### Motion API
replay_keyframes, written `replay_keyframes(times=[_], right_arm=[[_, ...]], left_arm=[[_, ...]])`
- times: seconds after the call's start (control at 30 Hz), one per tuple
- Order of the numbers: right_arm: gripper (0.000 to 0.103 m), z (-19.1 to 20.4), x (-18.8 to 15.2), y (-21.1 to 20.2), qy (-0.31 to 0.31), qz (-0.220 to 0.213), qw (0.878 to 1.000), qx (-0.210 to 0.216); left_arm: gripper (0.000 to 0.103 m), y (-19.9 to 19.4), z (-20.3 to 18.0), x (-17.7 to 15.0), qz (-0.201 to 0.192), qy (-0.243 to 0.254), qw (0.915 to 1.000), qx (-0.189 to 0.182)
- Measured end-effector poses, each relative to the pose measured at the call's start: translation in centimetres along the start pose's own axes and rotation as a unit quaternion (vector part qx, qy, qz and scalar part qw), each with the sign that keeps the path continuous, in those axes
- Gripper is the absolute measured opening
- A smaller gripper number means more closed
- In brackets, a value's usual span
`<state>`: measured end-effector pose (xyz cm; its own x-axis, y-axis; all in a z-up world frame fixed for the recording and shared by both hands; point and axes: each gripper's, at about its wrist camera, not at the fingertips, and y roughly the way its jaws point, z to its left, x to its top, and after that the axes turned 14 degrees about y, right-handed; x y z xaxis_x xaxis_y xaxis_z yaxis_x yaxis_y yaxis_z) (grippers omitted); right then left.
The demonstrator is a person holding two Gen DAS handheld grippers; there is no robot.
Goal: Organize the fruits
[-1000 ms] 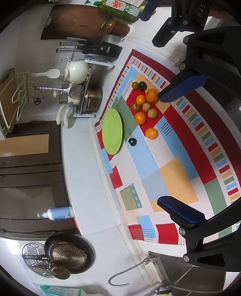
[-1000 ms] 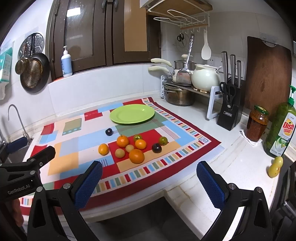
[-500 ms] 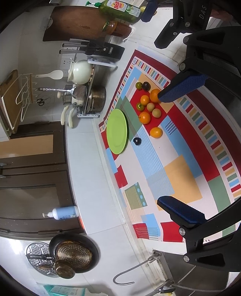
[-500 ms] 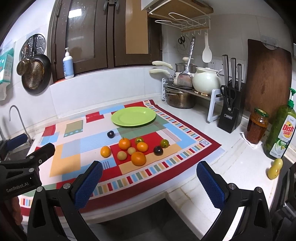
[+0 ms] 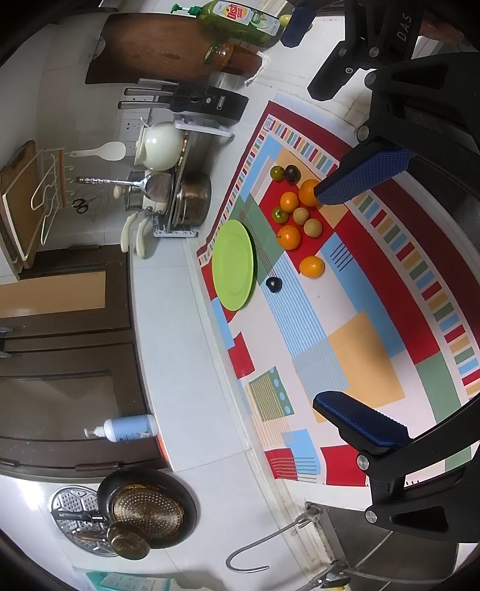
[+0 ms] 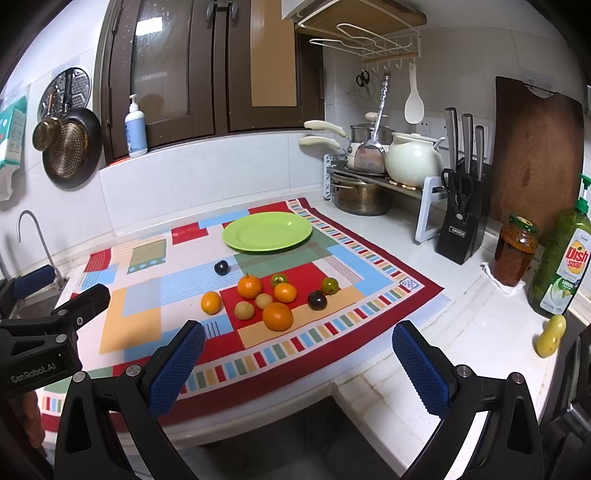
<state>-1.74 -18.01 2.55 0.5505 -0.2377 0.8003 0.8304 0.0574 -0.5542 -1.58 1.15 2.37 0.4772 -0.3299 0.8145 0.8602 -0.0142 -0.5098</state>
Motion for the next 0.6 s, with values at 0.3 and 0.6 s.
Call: replay_keyframes(times=[0.3,0.6], right_arm=[[0.102,0.08,0.07,0.0,-0.001,-0.001,1.0,0.001],[0.102,0.59,-0.09,-0.09,-0.004,0.0,1.0,0.009]], left_arm=[[0.103,0.01,-0.08,0.1,0.0,0.0,1.0,0.0],[0.103,-0.43,-0.44,-0.08,-0.003,-0.001,1.0,0.005]])
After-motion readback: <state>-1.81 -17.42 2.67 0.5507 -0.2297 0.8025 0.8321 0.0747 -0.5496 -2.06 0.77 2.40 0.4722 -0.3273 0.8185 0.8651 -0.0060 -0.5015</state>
